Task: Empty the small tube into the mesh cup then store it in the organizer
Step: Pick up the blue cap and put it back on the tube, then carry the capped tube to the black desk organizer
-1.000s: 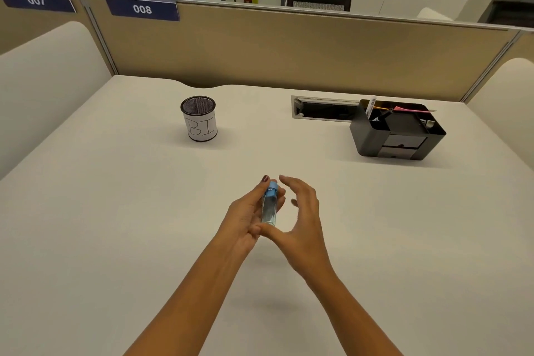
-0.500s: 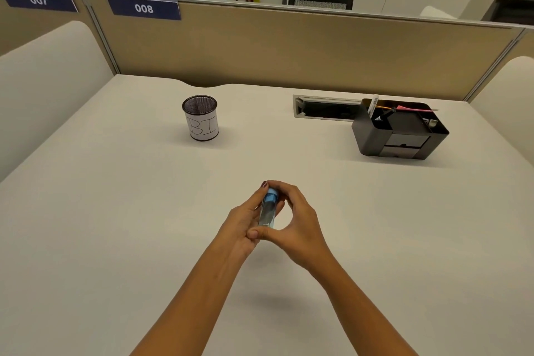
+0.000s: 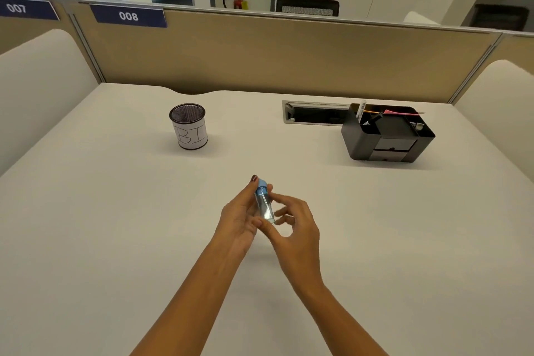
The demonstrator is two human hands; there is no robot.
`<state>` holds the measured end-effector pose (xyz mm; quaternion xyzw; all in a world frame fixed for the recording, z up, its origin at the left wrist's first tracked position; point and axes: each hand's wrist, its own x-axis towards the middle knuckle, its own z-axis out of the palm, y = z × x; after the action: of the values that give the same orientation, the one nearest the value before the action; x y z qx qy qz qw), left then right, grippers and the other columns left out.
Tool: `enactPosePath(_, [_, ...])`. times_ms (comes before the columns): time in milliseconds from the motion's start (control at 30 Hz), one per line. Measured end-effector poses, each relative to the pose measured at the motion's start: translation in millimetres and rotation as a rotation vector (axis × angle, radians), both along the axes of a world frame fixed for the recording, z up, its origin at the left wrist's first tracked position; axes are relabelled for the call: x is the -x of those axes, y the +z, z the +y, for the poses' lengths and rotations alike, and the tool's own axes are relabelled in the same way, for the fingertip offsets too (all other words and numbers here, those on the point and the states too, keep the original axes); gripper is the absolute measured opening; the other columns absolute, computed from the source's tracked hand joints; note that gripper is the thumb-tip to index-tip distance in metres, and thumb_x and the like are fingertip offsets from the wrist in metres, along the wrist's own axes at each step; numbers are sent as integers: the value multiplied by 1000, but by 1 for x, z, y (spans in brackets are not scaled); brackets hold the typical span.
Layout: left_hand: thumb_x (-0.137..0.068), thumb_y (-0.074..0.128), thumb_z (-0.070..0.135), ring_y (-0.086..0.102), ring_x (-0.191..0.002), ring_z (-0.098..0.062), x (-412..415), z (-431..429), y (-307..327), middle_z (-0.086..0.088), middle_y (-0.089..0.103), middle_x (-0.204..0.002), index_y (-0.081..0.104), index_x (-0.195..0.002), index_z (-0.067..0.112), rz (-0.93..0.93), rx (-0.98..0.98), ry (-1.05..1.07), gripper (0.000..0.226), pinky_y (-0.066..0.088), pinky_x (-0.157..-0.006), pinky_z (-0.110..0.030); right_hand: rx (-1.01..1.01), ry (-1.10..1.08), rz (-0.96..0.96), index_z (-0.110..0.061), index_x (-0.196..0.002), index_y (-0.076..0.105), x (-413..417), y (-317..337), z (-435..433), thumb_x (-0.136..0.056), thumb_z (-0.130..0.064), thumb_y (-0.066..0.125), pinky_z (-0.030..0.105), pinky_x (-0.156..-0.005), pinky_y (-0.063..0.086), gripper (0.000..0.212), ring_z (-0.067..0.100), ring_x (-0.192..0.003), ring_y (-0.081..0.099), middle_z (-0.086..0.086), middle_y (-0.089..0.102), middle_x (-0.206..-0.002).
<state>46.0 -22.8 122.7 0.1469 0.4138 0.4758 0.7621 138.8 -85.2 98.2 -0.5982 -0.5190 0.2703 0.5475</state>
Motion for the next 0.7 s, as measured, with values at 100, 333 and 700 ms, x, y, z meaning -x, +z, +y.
enactPosePath(100, [-84,67,19,69,-94,-20,-9,4,-4,-16,69,-109,67,-105,6,-65,-35,79,25,56,-80,-31,17,-80,60,-31,-106,64,-3,-2,1,-81,-27,76,11,-78,51,29,7,-89,63,-12,67,-99])
enactPosePath(333, [-86,63,9,70,-96,-22,-31,13,-9,-14,69,-108,65,-112,3,-125,-74,140,27,58,-82,-31,90,-198,162,-21,-107,70,-27,-4,14,-84,-17,75,4,-77,51,24,7,-91,69,-7,73,-98])
enactPosePath(700, [-102,30,32,52,-126,-21,-97,39,-13,-2,56,-135,54,-128,20,508,-319,-38,37,37,-111,-39,51,-489,577,-26,-106,69,-100,4,35,-84,-16,73,24,-86,56,25,10,-96,69,-7,72,-102])
